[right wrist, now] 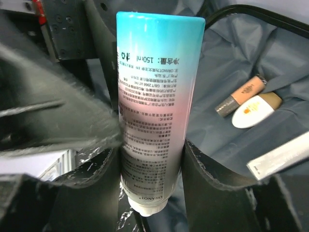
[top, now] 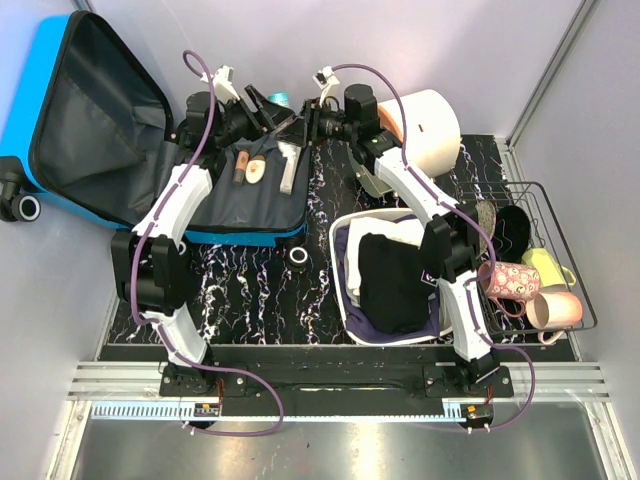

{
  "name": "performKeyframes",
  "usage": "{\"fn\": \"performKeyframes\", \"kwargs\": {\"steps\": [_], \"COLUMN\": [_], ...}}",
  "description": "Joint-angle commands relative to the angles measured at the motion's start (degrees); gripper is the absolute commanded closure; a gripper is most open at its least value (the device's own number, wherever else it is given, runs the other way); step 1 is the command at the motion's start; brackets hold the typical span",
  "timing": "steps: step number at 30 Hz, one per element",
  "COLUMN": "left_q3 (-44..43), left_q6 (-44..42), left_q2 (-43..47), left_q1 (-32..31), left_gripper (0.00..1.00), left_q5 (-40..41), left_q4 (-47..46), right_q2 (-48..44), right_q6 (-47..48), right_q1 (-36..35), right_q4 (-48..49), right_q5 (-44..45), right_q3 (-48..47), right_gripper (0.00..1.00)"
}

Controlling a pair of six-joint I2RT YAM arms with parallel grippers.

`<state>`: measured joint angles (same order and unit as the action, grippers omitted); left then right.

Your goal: Open, take out, and arrange the luggage

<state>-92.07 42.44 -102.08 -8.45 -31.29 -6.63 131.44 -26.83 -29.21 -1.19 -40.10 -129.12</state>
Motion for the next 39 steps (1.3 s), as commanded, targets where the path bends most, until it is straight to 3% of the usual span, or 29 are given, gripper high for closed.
{"fn": "performKeyframes", "kwargs": {"steps": [1, 7, 11, 16, 25, 33, 37, 39], "left_q3": [-1.0, 1.0, 3.4, 4.7, 3.5, 3.8, 3.7, 3.5], "left_q6": [-2.0, -8.1, -10.0, -10.6, -10.3, -10.6, -10.8, -10.7], "left_q2": [2.6, 4.6, 5.8, 6.4, 5.6, 5.8, 5.8, 5.7], "left_q1": [0.3, 4.0, 5.6, 5.7, 5.6, 5.7, 5.8, 5.8], "left_gripper": [0.03, 0.01, 0.01, 0.01, 0.01, 0.01, 0.01, 0.01], "left_q5": [2.5, 6.0, 6.1, 5.5, 4.9, 5.0, 4.9, 4.8], "left_q4": [1.2, 7.9, 9.1, 9.8, 10.1, 10.3, 10.4, 10.6], "right_q2": [-4.8, -9.9, -14.6, -15.5, -7.8, -4.1, -2.7, -2.6], "right_q6": [8.3, 26.5, 38.7, 47.3, 53.5, 55.0, 54.7, 54.6], "right_q1": [0.0, 0.5, 0.7, 1.9, 4.4, 4.5, 4.4, 4.5], "right_q4": [-4.0, -18.6, -19.6, -20.9, -24.6, -24.7, -24.8, -24.9], "right_q5": [6.1, 20.8, 35.1, 44.6, 51.6, 52.5, 53.0, 53.1], "right_q3": [0.0, 2.5, 12.6, 18.0, 11.5, 9.2, 7.7, 7.2], "right_gripper": [1.0, 1.0, 1.0, 1.0, 0.99, 0.98, 0.77, 0.62]}}
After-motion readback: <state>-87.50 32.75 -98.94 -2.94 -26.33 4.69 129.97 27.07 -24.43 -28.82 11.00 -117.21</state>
